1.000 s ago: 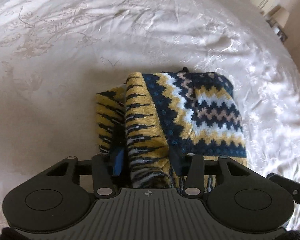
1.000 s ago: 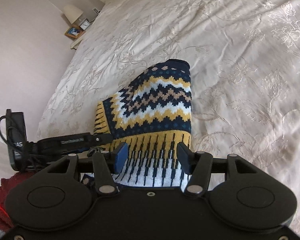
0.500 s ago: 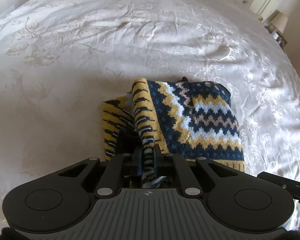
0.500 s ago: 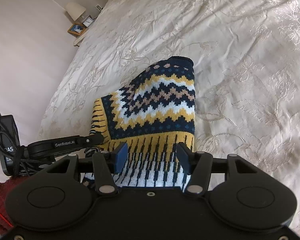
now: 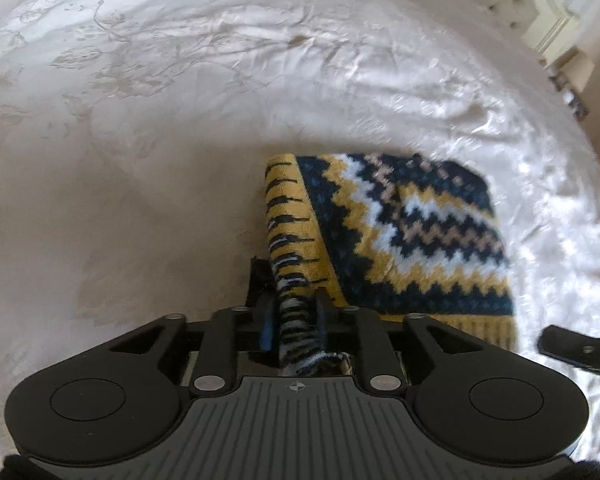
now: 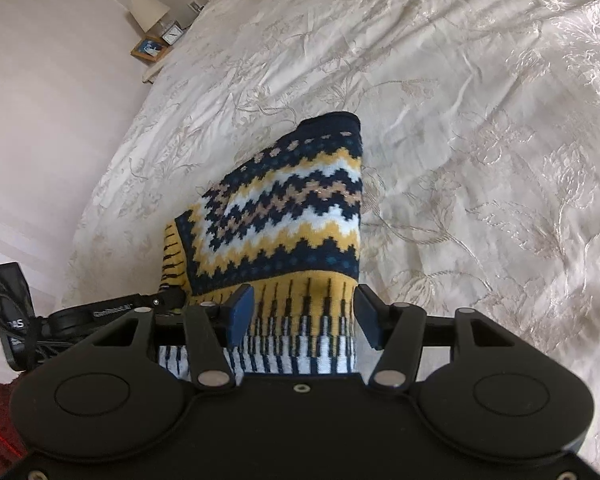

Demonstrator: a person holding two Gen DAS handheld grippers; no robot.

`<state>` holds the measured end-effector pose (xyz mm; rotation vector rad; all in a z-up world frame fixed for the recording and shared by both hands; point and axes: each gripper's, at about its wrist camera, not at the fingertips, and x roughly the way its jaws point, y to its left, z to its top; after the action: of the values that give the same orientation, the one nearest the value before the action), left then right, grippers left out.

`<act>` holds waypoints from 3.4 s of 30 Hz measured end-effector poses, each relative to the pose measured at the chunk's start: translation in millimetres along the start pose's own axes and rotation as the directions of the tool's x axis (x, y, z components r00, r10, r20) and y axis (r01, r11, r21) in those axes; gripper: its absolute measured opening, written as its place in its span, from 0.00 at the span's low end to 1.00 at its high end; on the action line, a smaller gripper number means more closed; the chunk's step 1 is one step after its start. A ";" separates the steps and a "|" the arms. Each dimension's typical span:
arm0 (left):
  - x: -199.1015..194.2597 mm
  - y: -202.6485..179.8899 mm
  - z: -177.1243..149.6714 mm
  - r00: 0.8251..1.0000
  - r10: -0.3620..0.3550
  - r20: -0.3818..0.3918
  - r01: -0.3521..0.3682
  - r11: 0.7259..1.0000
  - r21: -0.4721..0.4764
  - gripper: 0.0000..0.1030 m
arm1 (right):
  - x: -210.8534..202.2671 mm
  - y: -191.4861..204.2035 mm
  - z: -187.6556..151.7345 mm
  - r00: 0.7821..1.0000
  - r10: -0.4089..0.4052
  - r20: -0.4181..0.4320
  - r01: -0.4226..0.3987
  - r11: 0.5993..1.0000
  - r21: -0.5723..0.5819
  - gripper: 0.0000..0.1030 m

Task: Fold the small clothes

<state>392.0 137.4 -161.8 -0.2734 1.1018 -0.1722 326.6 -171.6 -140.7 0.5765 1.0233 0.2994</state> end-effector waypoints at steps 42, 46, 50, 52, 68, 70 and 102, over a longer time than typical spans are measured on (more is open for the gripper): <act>57.6 12.3 -31.8 0.937 -0.324 -0.131 0.315 0.945 -0.082 0.73 | 131.5 -21.4 63.6 0.958 0.196 -0.207 -0.186 0.980 0.069 0.94; 43.8 11.1 -29.0 0.930 -0.353 -0.102 0.350 0.936 -0.046 0.42 | 114.4 -14.1 63.8 0.972 0.140 -0.188 -0.136 0.990 0.031 0.46; 20.4 1.4 -32.2 0.918 -0.393 -0.057 0.392 0.920 -0.021 0.41 | 79.1 -4.7 60.4 0.981 0.142 -0.131 -0.137 0.989 0.047 0.42; 5.1 -7.5 -34.4 0.908 -0.417 -0.035 0.417 0.909 -0.009 0.41 | 56.7 3.1 56.1 0.983 0.153 -0.101 -0.149 0.988 0.039 0.42; -83.5 -90.8 -158.6 0.889 -0.458 -0.017 0.458 0.888 0.046 0.41 | -83.9 -15.0 20.0 0.980 0.192 -0.044 -0.192 0.981 0.003 0.43; -78.1 -96.8 -178.0 0.895 -0.445 -0.028 0.446 0.895 0.018 0.41 | -83.4 -21.0 12.5 0.980 0.186 -0.064 -0.187 0.982 -0.003 0.43; -0.5 -158.9 -213.7 0.998 0.056 -0.016 -0.047 0.937 0.346 0.48 | -43.7 -119.7 -22.4 0.960 -0.268 -0.083 0.243 0.941 -0.234 0.95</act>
<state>199.9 -42.1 -203.8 0.0737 1.0818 -0.3193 281.9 -283.6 -187.7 0.2217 1.1445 0.2136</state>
